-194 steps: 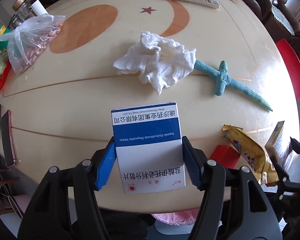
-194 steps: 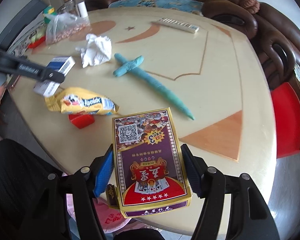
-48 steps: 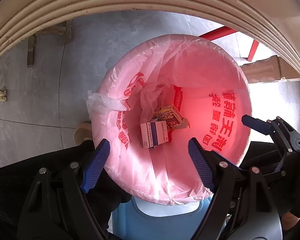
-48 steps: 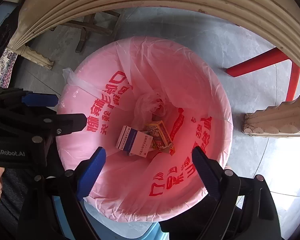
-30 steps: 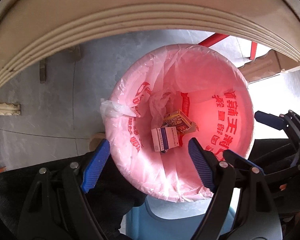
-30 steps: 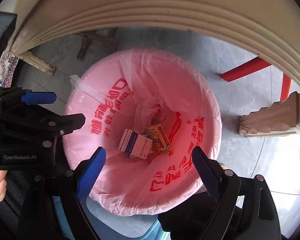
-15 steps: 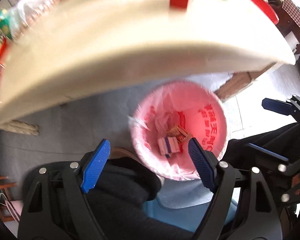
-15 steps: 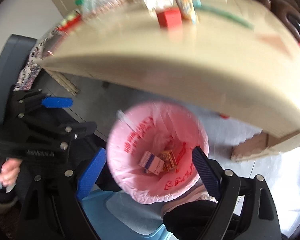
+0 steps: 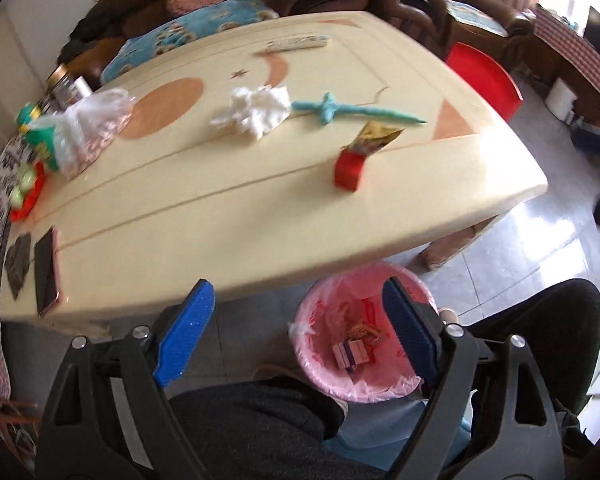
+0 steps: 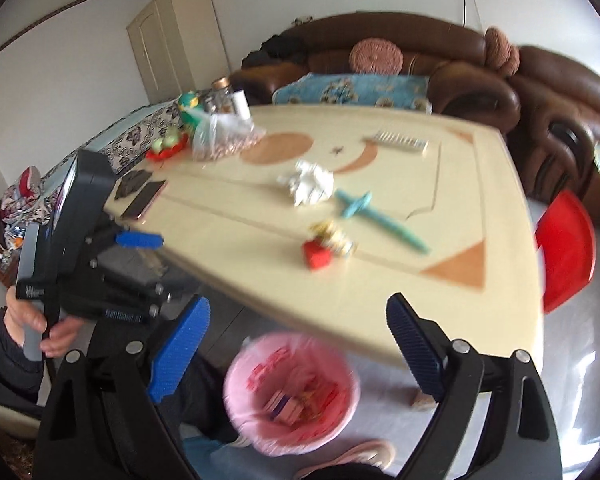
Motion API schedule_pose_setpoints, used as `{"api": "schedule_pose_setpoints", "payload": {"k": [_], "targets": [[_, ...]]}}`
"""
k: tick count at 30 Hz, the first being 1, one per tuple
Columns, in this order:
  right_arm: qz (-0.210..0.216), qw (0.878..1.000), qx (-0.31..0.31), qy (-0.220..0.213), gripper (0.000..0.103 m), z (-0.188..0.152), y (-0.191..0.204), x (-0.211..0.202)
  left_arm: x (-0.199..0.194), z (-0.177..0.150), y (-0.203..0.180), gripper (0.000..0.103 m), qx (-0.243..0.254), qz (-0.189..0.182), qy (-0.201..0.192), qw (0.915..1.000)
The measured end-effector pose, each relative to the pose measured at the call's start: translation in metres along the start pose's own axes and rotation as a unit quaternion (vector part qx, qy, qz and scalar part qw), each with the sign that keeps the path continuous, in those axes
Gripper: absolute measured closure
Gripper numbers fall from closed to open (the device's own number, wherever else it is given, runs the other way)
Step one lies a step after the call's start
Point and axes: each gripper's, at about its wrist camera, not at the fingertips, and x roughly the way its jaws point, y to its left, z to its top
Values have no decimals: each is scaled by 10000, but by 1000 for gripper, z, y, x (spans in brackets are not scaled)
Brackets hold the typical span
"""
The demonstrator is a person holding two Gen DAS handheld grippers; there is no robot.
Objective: Collect trash
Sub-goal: 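Move the left tool to the red block while the right tool reaches the yellow wrapper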
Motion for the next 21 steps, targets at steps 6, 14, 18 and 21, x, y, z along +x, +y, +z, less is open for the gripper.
{"api": "schedule_pose_setpoints", "payload": {"k": [6,14,18,21], "targets": [[30,9997,71,217,15,13,-20,35,31,19,-18,19,380,-83,102,9992],[210,9982,162,533,15,21,-38,94,73,46,-25,19,467,-401,219,9979],[328,9973,164,634,15,23,-44,116,93,56,-25,19,446,-611,279,9967],[399,9965,144,716,15,25,-46,133,107,61,-23,19,418,-649,343,9964]]}}
